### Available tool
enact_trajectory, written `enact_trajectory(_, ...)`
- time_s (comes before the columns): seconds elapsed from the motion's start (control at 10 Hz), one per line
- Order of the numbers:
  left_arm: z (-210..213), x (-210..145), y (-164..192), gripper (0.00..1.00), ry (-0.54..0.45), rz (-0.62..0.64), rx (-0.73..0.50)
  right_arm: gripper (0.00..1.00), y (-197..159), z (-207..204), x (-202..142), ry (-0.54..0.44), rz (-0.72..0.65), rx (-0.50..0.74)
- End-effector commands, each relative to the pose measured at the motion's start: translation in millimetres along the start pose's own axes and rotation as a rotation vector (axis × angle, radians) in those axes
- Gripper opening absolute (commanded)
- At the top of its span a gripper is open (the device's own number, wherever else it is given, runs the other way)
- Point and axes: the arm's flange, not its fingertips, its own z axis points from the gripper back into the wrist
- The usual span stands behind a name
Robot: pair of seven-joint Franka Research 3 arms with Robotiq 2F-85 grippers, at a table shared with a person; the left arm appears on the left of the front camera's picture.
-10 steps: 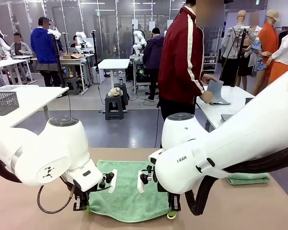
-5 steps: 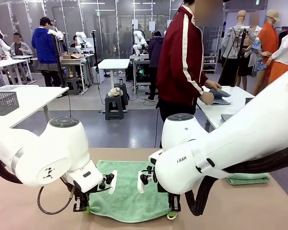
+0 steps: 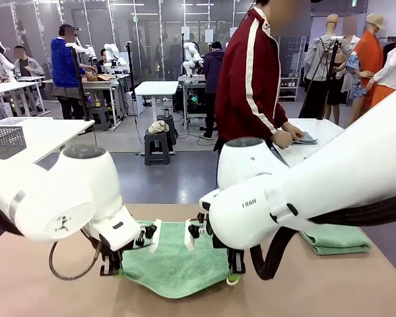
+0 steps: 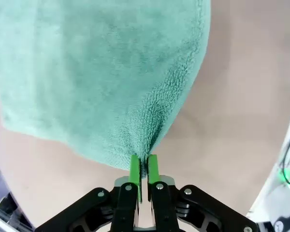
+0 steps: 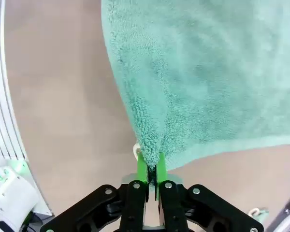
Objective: Fold the towels and place them in the basket.
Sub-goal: When a person lays out a Towel with hook on the table, fold it in half twice.
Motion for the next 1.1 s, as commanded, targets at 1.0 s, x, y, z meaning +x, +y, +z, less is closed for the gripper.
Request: enact_trajectory(1.0,56,-9,31,0.08,0.013,0.038,0.045,0.08,-27,56,-6,-0.006,0.028,-0.054)
